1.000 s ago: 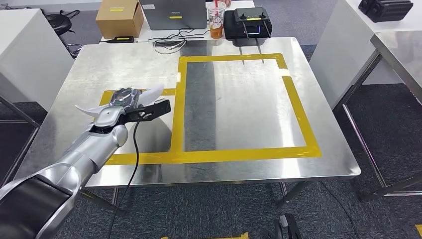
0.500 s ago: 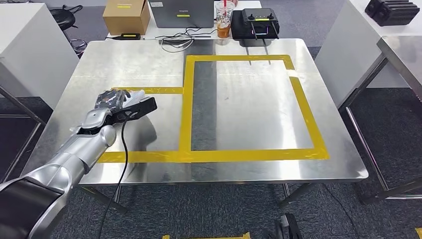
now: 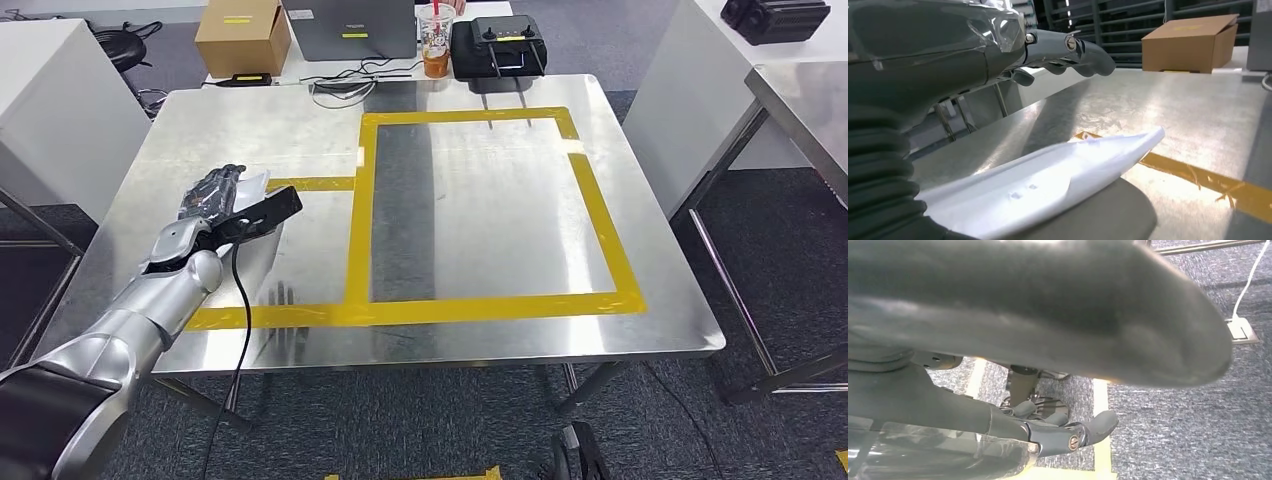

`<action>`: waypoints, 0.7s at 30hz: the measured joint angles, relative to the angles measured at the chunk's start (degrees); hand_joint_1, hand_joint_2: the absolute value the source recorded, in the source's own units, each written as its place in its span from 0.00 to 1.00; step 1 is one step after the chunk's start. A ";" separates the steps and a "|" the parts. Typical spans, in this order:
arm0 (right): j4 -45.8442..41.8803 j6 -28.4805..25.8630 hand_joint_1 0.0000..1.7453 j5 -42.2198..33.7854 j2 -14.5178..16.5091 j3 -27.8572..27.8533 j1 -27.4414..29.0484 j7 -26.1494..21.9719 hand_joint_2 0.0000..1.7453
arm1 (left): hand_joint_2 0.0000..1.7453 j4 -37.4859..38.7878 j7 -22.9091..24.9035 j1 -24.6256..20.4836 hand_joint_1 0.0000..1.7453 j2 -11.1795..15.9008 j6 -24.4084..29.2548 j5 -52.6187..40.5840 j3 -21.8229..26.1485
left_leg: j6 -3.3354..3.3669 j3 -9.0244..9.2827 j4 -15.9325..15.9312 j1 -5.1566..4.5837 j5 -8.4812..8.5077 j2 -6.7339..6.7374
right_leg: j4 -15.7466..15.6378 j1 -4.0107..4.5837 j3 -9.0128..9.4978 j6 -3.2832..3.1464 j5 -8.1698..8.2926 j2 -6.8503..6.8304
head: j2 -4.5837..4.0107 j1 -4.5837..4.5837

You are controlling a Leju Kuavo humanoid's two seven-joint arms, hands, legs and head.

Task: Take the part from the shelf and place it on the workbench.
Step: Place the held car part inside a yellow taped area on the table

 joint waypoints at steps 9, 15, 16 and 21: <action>-0.02 -0.42 0.00 -0.11 0.12 0.56 -0.09 -0.07 0.00 | 0.00 -1.79 -8.27 0.86 0.00 -1.25 0.94 10.18 6.11 | 2.32 2.12 -4.46 -0.35 1.53 -0.02 | 10.82 0.11 -5.69 0.82 -4.79 -0.10 | 0.00 0.22; -0.01 -0.57 0.00 -0.86 -0.27 0.92 0.24 -0.93 0.00 | 0.00 -8.75 -17.34 4.37 0.00 -4.32 -2.63 27.04 11.95 | 2.07 1.81 -3.88 -0.58 1.30 -0.15 | 4.11 0.07 -2.16 2.21 -1.56 -0.20 | 0.00 0.27; 0.00 -0.61 0.00 -1.16 -0.37 0.97 0.31 -1.22 0.00 | 0.00 -10.77 -18.34 5.01 0.00 -4.77 -3.59 30.49 12.59 | 1.85 1.64 -3.62 -0.70 1.16 -0.13 | 1.53 0.10 -0.83 2.05 -0.79 -0.21 | 0.00 0.21; 0.12 -0.99 0.00 -3.05 -0.62 1.25 1.23 -3.10 0.00 | 0.00 -24.44 -21.39 10.87 0.00 -6.24 -9.57 51.01 13.66 | 0.66 0.67 -1.90 -0.61 -0.18 -0.02 | -0.03 -0.03 0.04 0.52 -0.29 -0.05 | 0.00 0.02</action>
